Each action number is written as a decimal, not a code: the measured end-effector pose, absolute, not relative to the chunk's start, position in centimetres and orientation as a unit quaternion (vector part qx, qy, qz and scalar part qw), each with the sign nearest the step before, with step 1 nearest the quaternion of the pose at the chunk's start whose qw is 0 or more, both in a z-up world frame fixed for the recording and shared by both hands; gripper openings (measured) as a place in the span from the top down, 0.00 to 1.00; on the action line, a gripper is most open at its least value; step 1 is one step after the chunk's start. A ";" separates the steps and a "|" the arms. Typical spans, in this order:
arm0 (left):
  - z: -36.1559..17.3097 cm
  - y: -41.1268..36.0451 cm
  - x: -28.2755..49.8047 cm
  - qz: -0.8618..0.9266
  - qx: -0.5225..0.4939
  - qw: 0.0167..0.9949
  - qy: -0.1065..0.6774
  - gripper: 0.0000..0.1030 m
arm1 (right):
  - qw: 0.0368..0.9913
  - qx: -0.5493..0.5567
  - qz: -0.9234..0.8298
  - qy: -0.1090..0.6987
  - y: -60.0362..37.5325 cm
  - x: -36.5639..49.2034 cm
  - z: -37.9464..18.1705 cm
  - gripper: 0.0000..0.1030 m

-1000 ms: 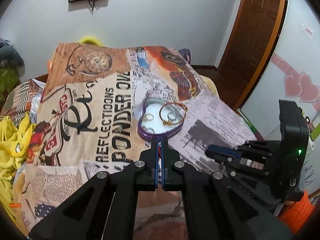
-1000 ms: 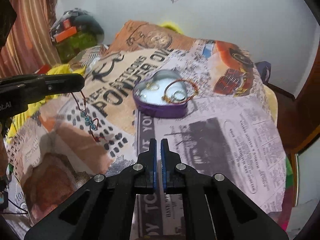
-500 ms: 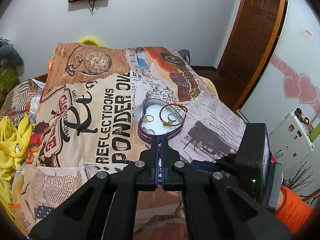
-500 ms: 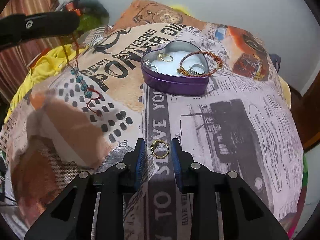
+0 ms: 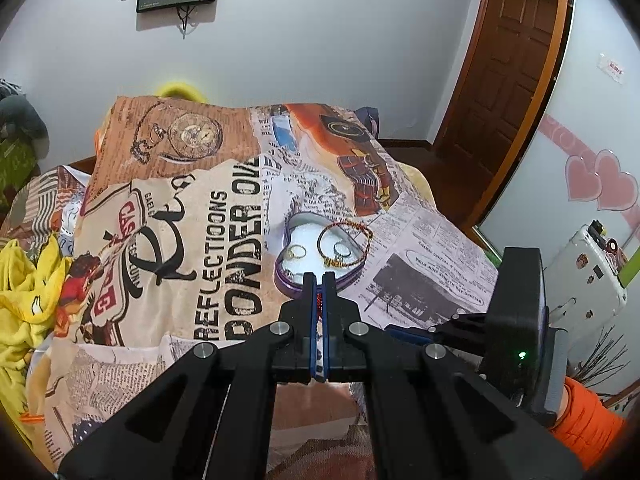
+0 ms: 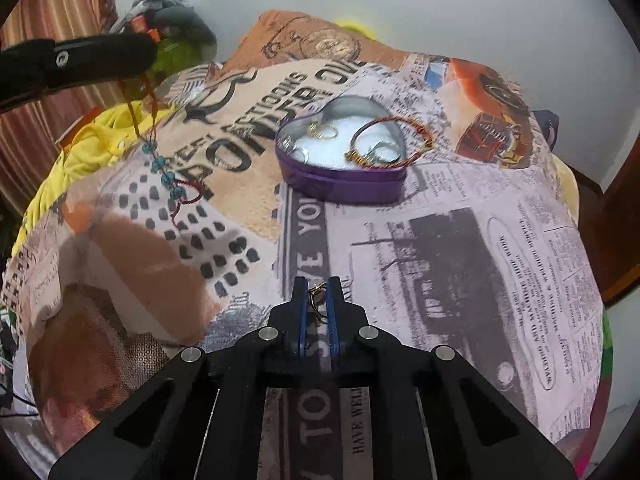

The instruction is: Organize jewelry

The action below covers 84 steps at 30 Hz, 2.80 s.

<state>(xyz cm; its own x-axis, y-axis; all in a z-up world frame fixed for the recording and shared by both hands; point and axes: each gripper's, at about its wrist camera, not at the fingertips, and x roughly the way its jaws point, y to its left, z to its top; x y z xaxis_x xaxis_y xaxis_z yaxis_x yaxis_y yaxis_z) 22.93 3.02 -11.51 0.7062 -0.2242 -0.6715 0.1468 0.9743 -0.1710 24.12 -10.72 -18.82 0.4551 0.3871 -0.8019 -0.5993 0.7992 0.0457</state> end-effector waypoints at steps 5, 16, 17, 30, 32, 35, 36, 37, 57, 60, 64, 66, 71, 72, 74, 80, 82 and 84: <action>-10.9 3.0 23.2 -0.100 -0.049 0.926 0.361 1.00 | 0.855 -0.114 0.285 0.418 -11.5 24.3 -17.6 0.92; -9.9 2.7 24.7 -0.104 -0.046 0.932 0.345 1.00 | 0.877 -0.092 0.276 0.382 -13.4 24.9 -15.0 0.92; -9.6 2.6 25.0 -0.105 -0.044 0.933 0.341 1.00 | 0.879 -0.092 0.275 0.379 -13.4 24.9 -14.8 0.92; -9.8 2.4 28.9 -0.112 -0.050 0.934 0.337 1.00 | 0.894 -0.078 0.284 0.339 -11.9 27.7 -12.2 0.92; -10.1 2.3 29.5 -0.115 -0.053 0.932 0.339 1.00 | 0.895 -0.078 0.286 0.334 -11.6 28.1 -12.0 0.92; -10.8 2.2 30.2 -0.118 -0.055 0.930 0.343 1.00 | 0.894 -0.078 0.289 0.333 -11.2 28.7 -12.1 0.92; -11.0 2.1 30.4 -0.118 -0.055 0.929 0.345 1.00 | 0.893 -0.079 0.291 0.334 -11.0 29.0 -12.2 0.92; -11.4 2.1 30.7 -0.119 -0.056 0.928 0.349 1.00 | 0.892 -0.079 0.292 0.335 -10.8 29.2 -12.4 0.92; -18.5 3.0 33.6 -0.133 -0.068 0.884 0.442 0.99 | 0.856 -0.114 0.309 0.399 -8.6 31.8 -16.8 0.92; -18.3 3.4 33.2 -0.130 -0.069 0.884 0.444 0.99 | 0.853 -0.116 0.308 0.405 -8.4 31.8 -16.9 0.92; -17.6 3.6 32.4 -0.126 -0.065 0.887 0.440 0.97 | 0.848 -0.110 0.307 0.417 -8.4 32.0 -16.7 0.88; -16.8 3.7 31.6 -0.120 -0.060 0.892 0.431 0.96 | 0.850 -0.108 0.303 0.416 -8.5 31.7 -16.2 0.83; -13.9 3.8 28.9 -0.110 -0.062 0.908 0.398 0.91 | 0.865 -0.107 0.290 0.396 -9.1 30.3 -13.9 0.80; -13.2 3.8 28.3 -0.107 -0.061 0.913 0.390 0.89 | 0.868 -0.106 0.288 0.390 -9.4 29.8 -13.2 0.80; -11.7 3.8 27.0 -0.101 -0.061 0.922 0.369 0.84 | 0.875 -0.105 0.284 0.377 -9.9 28.9 -11.9 0.80; -6.5 3.8 21.7 -0.090 -0.062 0.947 0.302 0.75 | 0.902 -0.094 0.274 0.321 -11.7 25.2 -6.8 0.80; -4.8 3.7 19.9 -0.083 -0.057 0.956 0.277 0.75 | 0.913 -0.084 0.270 0.294 -12.6 23.3 -4.7 0.80; -3.2 3.5 18.0 -0.078 -0.050 0.964 0.251 0.74 | 0.923 -0.076 0.265 0.269 -13.2 21.7 -3.0 0.80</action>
<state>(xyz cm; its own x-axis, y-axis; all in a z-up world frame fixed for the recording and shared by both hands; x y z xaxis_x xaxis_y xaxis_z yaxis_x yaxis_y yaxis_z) 17.95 3.51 -3.18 0.8619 -0.1762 -0.4755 0.1259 0.9827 -0.1358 21.72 -13.17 -3.04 0.7147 0.4488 -0.5364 -0.5305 0.8477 0.0024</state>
